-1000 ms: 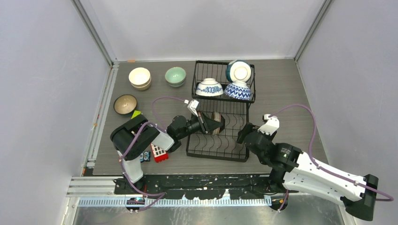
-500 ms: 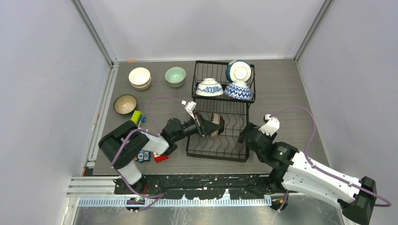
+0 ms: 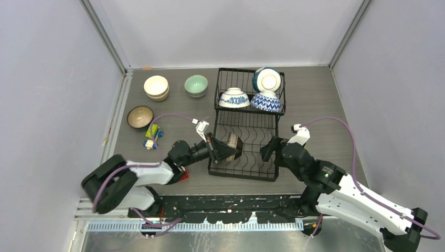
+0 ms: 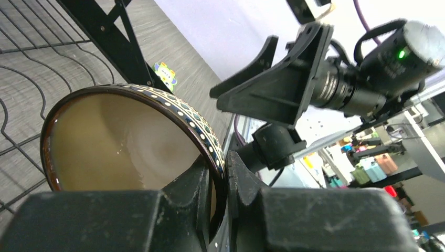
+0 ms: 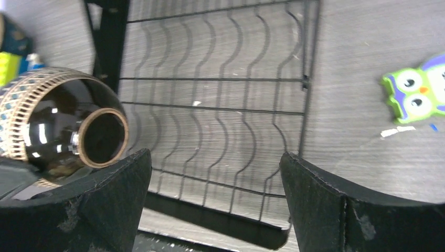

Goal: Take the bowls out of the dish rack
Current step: Pick up the bowl from the dish rack, then place the bowl at the center of the board.

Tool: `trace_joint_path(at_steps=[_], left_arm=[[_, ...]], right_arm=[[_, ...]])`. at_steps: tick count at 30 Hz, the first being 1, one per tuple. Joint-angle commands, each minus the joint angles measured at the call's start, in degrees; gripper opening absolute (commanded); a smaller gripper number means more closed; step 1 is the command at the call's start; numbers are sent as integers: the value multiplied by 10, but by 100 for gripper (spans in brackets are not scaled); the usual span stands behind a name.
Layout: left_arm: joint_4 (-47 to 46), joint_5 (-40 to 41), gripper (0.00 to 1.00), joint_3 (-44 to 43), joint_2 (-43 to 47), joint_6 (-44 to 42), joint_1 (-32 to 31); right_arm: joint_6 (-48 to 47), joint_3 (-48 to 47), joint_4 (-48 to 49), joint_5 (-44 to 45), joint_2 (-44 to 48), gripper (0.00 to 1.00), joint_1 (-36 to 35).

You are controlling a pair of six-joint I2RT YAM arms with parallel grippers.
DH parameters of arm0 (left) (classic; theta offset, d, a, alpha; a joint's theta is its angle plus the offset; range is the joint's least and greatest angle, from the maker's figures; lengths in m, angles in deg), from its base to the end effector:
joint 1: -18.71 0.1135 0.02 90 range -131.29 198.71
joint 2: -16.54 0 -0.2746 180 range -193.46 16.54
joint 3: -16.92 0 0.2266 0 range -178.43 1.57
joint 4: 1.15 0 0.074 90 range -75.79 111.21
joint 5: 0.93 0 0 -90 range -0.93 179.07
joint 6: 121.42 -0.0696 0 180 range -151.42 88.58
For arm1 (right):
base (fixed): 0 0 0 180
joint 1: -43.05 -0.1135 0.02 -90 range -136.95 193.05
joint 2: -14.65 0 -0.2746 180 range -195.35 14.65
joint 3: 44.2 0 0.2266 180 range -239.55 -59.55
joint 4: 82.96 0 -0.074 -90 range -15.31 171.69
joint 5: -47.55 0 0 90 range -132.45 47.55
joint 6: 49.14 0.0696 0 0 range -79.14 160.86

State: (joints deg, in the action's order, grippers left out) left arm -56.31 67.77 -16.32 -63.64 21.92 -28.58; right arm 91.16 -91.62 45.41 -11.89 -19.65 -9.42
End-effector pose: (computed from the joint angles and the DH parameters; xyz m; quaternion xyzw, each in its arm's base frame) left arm 0.1614 -0.2121 0.2384 0.1056 0.6498 -0.6490 0.3813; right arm 0.1003 0.0725 0.2363 0.0980 0.8709 0.1793 0.4470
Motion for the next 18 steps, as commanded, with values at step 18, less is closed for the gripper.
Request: trace_joint_path(at_steps=[18], left_arm=[[1014, 146, 0, -295, 437, -574, -157]], right_arm=[[-190, -339, -47, -351, -138, 94, 2]])
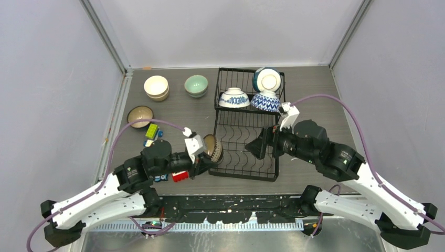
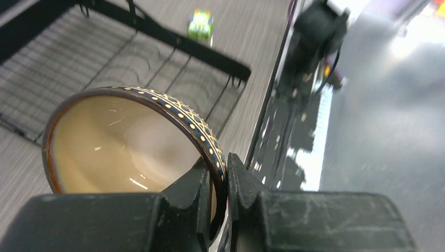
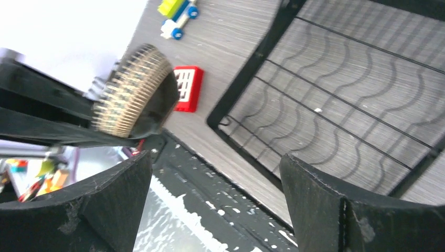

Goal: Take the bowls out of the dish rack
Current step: Place the bowl at the center of the board.

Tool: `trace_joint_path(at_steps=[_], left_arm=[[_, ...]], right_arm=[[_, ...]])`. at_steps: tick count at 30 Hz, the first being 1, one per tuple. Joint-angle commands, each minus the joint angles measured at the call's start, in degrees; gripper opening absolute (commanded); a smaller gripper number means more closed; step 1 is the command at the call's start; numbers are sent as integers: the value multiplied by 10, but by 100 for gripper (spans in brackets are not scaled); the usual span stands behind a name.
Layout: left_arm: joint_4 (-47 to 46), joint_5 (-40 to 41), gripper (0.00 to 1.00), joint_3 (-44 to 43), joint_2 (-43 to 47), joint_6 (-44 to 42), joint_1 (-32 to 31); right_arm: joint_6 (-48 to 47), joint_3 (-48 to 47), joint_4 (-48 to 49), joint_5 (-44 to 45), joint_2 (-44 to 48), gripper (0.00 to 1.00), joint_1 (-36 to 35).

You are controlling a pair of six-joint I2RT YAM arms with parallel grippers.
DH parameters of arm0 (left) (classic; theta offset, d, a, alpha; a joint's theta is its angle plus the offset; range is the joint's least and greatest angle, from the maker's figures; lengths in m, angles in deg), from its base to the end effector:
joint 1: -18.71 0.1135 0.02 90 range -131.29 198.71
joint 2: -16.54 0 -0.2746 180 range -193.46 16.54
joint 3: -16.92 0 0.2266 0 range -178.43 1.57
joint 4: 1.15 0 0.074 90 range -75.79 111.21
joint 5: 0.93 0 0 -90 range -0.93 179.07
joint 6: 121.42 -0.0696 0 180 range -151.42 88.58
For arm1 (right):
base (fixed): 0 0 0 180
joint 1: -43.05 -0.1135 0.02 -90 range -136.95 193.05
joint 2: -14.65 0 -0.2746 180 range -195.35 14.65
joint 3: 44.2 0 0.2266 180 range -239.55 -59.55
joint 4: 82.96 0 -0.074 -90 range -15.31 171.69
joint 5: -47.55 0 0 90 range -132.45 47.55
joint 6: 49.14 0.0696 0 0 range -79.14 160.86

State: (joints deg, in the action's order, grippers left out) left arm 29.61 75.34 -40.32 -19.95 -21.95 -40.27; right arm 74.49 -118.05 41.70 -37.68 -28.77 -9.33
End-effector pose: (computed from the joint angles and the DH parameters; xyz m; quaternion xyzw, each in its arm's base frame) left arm 0.0634 -0.1376 0.3325 0.3883 0.6585 -0.4346 0.4761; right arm 0.0937 0.1121 0.3566 -0.1151 0.8346 0.3410 0.4170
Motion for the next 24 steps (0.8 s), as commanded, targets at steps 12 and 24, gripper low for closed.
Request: trace_joint_path(at_steps=[12, 24], left_arm=[[209, 221, 0, -73, -50, -352, -213], [278, 215, 0, -89, -61, -410, -235]], right_arm=[[-34, -234, -100, -72, -233, 87, -70], [-69, -382, -220, 4, -398, 79, -123]])
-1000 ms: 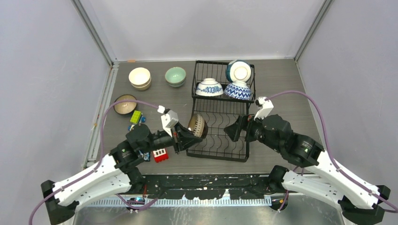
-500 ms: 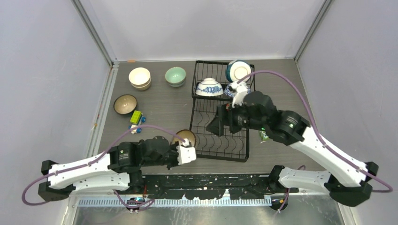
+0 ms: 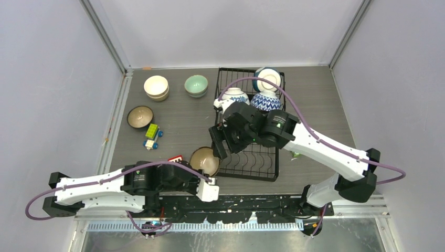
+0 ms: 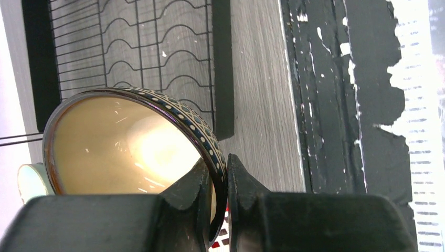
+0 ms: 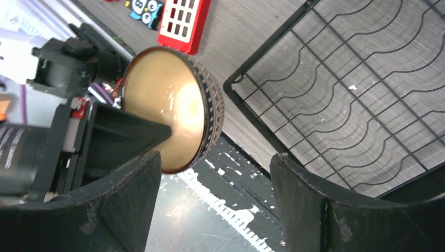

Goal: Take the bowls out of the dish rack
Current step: Place the bowl at the center of the board.

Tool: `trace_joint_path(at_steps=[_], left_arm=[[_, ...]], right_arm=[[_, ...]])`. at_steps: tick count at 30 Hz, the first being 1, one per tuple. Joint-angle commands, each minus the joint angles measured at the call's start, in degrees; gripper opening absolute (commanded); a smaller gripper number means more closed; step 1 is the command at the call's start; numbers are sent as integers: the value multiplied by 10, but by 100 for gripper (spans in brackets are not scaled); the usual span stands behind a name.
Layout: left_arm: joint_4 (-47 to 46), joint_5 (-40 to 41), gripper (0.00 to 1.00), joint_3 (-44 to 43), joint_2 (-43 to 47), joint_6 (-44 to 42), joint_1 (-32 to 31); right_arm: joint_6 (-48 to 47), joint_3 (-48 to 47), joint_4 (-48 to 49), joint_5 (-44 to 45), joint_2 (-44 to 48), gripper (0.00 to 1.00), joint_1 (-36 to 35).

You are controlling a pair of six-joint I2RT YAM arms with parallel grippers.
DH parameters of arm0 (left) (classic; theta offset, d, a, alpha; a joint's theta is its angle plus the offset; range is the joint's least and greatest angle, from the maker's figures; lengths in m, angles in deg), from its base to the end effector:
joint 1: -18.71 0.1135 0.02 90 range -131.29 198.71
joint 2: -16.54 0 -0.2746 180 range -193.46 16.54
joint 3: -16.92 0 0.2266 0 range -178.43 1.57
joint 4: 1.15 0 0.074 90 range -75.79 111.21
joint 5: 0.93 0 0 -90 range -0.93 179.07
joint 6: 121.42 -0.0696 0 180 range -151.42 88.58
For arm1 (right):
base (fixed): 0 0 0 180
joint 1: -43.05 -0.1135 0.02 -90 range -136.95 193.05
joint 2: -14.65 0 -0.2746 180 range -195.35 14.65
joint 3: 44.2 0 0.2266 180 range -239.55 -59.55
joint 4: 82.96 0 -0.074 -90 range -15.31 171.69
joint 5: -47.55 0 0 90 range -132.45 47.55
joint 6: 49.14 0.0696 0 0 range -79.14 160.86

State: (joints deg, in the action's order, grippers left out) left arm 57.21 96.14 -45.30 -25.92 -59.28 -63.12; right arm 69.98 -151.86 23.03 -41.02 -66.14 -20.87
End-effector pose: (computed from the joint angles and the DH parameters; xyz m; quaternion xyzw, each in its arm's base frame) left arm 0.0287 -0.1398 0.2862 0.7199 0.5397 -0.1469 0.4109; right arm 0.1228 0.2470 0.3817 -0.2740 0.8896 0.2571 0.2598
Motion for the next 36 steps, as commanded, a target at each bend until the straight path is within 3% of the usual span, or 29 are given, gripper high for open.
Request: trace_joint_path(at_steps=[1, 16, 36], left_arm=[[8, -2, 0, -43, -5, -35, -7], [65, -86, 0, -103, -40, 13, -9], [82, -78, 0, -108, -39, 18, -9]], right_arm=[[-36, -45, -30, 45, -30, 78, -14], [-77, -100, -60, 47, -121, 63, -37], [-70, -92, -57, 21, -176, 50, -58]])
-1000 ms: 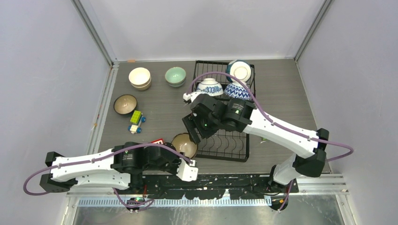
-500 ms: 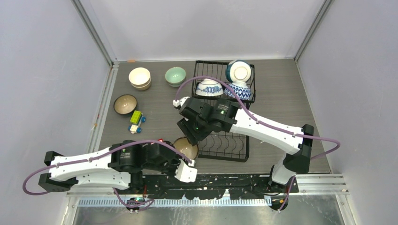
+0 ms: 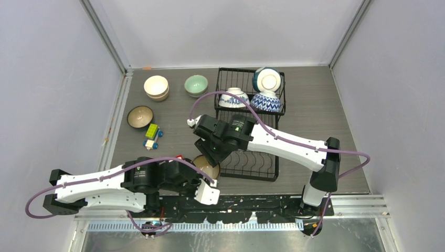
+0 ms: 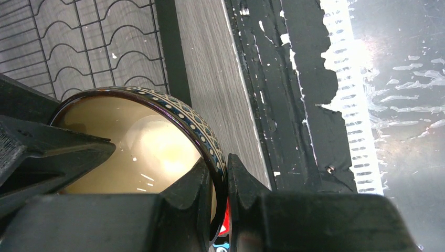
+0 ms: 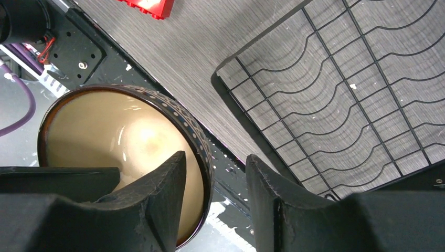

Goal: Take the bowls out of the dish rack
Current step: Place the bowl at the center of the board.

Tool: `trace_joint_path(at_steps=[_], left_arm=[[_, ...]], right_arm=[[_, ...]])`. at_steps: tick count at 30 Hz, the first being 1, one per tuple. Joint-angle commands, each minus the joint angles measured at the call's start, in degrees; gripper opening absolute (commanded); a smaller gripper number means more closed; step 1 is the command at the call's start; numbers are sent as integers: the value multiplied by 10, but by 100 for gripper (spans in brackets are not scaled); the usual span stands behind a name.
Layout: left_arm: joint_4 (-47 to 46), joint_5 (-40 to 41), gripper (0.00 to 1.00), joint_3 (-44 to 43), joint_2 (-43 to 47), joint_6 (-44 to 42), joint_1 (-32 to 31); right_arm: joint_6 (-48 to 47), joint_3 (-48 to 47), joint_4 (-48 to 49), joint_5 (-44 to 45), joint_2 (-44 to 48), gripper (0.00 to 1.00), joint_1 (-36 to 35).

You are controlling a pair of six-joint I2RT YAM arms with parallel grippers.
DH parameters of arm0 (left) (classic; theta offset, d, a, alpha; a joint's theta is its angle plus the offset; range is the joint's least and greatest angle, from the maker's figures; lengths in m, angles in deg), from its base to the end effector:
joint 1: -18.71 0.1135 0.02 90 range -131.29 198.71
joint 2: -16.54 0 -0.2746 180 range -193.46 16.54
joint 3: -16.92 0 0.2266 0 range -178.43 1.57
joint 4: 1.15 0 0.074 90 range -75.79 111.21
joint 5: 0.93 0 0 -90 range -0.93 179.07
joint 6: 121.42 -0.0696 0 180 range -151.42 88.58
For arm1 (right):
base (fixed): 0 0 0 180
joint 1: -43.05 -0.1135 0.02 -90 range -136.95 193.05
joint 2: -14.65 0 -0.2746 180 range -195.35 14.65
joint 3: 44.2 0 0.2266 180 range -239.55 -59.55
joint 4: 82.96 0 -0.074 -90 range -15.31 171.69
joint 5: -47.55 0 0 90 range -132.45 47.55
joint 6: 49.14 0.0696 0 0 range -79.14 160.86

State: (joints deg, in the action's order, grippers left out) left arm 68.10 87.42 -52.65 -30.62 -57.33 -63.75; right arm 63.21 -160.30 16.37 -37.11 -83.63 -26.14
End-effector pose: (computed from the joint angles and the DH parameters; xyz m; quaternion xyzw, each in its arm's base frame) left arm 0.0165 -0.1400 0.2965 0.7571 0.5398 -0.1860 0.3175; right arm 0.1271 0.3161 0.3271 -0.3759 0.8954 0.1364 0.1960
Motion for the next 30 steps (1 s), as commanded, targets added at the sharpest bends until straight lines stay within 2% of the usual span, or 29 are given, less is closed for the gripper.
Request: trace_joint_path(at_steps=[1, 15, 18, 24, 27, 30], left_arm=[[-26, 10, 0, -34, 9, -1, -3], [-33, 12, 0, -26, 17, 18, -2], [-35, 36, 0, -26, 17, 28, -3], [-35, 48, 1, -27, 17, 47, -3], [-35, 62, 10, -25, 17, 55, -3], [-36, 73, 14, -23, 20, 60, -3]], right_arm=[[0, -6, 11, -21, -4, 49, -7], [4, 5, 14, -13, -21, 33, -22], [5, 16, 26, -14, -18, 31, -24], [9, 22, 32, -7, -15, 20, -25], [10, 19, 33, -3, -13, 13, -25], [12, 19, 37, -1, -12, 5, -25]])
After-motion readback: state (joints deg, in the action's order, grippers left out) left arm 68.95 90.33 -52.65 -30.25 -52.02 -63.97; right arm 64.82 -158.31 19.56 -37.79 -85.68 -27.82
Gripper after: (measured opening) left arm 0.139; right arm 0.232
